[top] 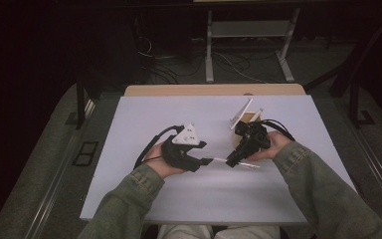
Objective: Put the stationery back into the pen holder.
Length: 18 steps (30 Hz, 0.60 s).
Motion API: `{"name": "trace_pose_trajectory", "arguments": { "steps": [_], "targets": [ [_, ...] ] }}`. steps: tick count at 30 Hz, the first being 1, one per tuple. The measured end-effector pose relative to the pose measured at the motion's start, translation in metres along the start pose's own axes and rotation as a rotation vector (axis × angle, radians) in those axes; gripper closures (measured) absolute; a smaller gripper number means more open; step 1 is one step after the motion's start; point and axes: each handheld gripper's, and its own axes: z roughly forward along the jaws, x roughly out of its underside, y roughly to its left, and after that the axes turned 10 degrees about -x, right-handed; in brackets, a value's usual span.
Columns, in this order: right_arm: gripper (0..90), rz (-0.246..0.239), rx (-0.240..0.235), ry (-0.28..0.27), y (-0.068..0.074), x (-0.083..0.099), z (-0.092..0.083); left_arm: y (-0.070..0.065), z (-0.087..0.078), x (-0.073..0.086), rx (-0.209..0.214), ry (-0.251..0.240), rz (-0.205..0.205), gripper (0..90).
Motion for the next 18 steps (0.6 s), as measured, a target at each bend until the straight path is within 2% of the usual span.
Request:
{"name": "trace_pose_trajectory", "arguments": {
  "steps": [4,8,10,12,15,18],
  "targets": [
    [78.6,0.010,0.007,-0.015,0.002,0.001,-0.003,0.005,-0.004,0.006,0.006,-0.012,-0.043,31.0],
    [78.6,0.005,0.007,-0.038,0.005,0.002,-0.007,0.008,-0.007,0.012,0.045,-0.032,-0.087,18.4],
    [78.6,-0.004,0.014,-0.053,0.006,0.003,-0.010,0.011,-0.008,0.015,0.061,-0.038,-0.125,13.1],
    [78.6,-0.001,0.020,-0.067,0.008,0.003,-0.012,0.012,-0.009,0.018,0.059,-0.042,-0.150,10.4],
    [78.6,-0.004,0.031,-0.090,0.011,0.004,-0.015,0.013,-0.008,0.021,0.056,-0.032,-0.184,0.0],
    [78.6,-0.002,0.049,-0.119,0.013,0.006,-0.021,0.013,-0.010,0.027,0.046,-0.042,-0.206,0.0]
  ]
}}
